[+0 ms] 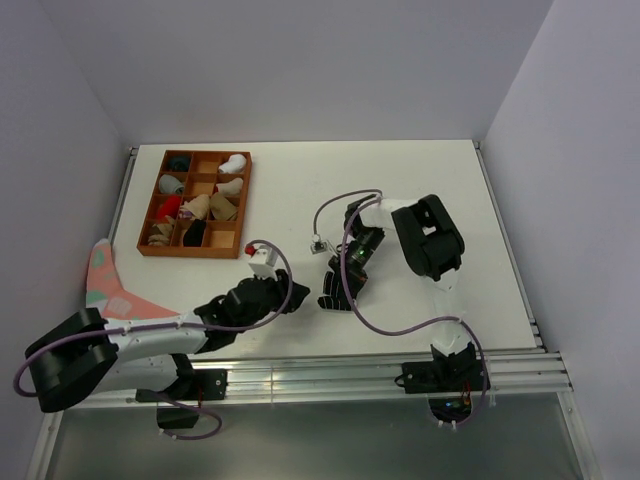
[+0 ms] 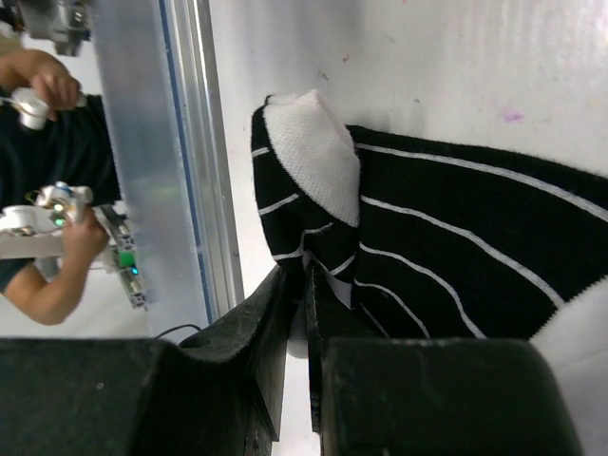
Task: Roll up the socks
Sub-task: Roll the sock at the center of the board.
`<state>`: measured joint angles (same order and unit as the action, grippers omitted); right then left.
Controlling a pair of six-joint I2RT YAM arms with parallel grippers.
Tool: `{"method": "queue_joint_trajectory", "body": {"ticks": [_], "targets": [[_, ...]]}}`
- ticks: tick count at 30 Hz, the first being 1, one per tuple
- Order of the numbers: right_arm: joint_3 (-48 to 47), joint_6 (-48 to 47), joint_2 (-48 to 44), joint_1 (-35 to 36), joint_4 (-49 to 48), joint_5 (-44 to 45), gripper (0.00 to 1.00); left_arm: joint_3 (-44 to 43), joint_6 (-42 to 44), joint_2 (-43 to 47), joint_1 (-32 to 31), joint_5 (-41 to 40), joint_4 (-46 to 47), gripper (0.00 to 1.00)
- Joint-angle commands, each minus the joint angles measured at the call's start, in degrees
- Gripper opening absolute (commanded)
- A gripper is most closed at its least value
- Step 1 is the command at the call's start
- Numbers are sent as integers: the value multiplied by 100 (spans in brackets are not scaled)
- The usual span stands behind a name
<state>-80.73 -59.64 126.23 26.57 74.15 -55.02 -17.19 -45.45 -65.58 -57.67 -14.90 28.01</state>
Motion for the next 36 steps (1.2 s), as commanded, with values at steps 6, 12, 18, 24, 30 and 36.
{"method": "queue_joint_trajectory", "body": {"ticks": [6, 12, 18, 24, 30, 36], "targets": [[-13, -373, 77, -222, 732, -184, 16, -785, 1416, -1131, -78, 803, 1100, 42], [-22, -382, 112, -275, 759, -149, 16, -1154, 1793, -1799, -60, 1620, 1181, 47], [-31, -443, 173, -292, 803, -140, 16, -1410, 1882, -2309, -8, 2087, 1207, 48], [-13, -452, 165, -319, 829, -123, 16, -1331, 1786, -2564, 72, 2228, 1505, 47], [4, -479, 191, -354, 829, -87, 16, -1269, 1777, -2696, 89, 2131, 1646, 47], [83, -523, 165, -380, 829, -8, 16, -1304, 1812, -2872, 124, 2034, 1673, 46]]}}
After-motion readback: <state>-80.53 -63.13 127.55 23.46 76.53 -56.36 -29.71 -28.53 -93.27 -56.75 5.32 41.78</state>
